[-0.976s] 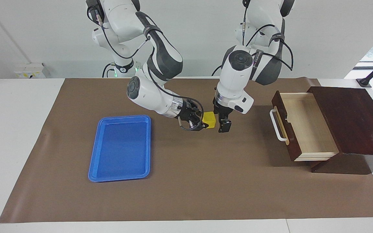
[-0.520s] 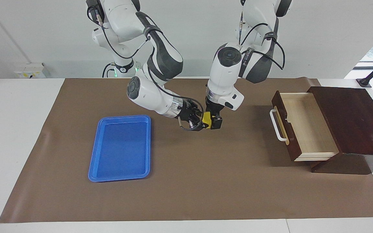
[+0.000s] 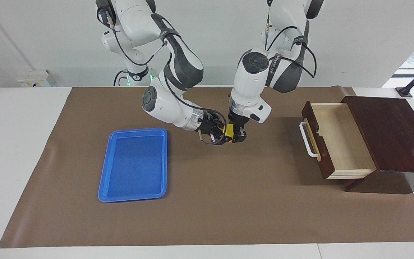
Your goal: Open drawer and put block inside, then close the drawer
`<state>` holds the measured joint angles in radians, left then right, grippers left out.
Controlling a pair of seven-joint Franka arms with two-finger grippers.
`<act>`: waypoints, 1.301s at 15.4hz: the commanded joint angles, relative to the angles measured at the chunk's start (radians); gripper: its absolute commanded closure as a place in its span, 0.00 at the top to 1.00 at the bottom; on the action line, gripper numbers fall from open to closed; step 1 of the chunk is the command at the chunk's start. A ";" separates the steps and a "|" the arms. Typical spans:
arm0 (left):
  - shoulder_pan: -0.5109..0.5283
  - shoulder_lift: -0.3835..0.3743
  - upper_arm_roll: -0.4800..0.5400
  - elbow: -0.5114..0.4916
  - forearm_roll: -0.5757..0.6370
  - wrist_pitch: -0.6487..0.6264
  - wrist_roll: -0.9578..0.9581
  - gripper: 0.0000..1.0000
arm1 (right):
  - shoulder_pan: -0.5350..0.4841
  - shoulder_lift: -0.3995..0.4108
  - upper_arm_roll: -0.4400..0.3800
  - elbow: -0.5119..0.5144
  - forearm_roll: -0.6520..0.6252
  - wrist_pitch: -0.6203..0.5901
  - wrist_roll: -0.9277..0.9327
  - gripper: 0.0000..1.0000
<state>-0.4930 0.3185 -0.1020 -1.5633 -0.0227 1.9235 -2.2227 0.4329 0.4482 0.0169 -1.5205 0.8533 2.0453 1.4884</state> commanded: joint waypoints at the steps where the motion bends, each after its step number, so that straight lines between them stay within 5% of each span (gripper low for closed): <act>1: 0.002 -0.010 0.008 -0.017 -0.013 -0.020 -0.014 0.00 | -0.011 0.009 -0.003 0.026 0.020 0.019 0.030 0.00; 2: 0.013 -0.015 0.010 -0.018 -0.011 -0.029 -0.012 0.00 | -0.014 0.004 -0.003 0.026 0.018 0.018 0.036 0.00; 3: 0.030 -0.018 0.010 -0.017 -0.011 -0.037 -0.012 0.00 | -0.014 0.003 -0.005 0.026 0.015 0.019 0.056 0.61; 4: 0.037 -0.022 0.011 -0.017 -0.011 -0.040 -0.012 0.00 | -0.014 0.001 -0.009 0.026 0.007 0.016 0.075 1.00; 9: 0.111 -0.074 0.015 0.009 0.013 -0.173 0.043 0.00 | -0.034 -0.003 -0.020 0.026 -0.008 0.004 0.073 1.00; 12: 0.265 -0.165 0.013 0.011 0.012 -0.237 0.147 0.00 | -0.136 -0.029 -0.015 0.031 -0.098 -0.080 0.008 1.00; 17: 0.581 -0.248 0.016 -0.070 0.000 -0.252 0.599 0.00 | -0.275 -0.048 -0.018 0.114 -0.314 -0.374 -0.479 1.00; 20: 0.643 -0.306 0.021 -0.209 0.007 -0.154 0.738 0.00 | -0.309 -0.072 -0.017 0.132 -0.510 -0.467 -0.803 1.00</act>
<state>0.1401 0.0832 -0.0692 -1.6351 -0.0183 1.6917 -1.5333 0.1376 0.3906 -0.0110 -1.4079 0.4560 1.6247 0.8670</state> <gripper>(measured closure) 0.445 0.000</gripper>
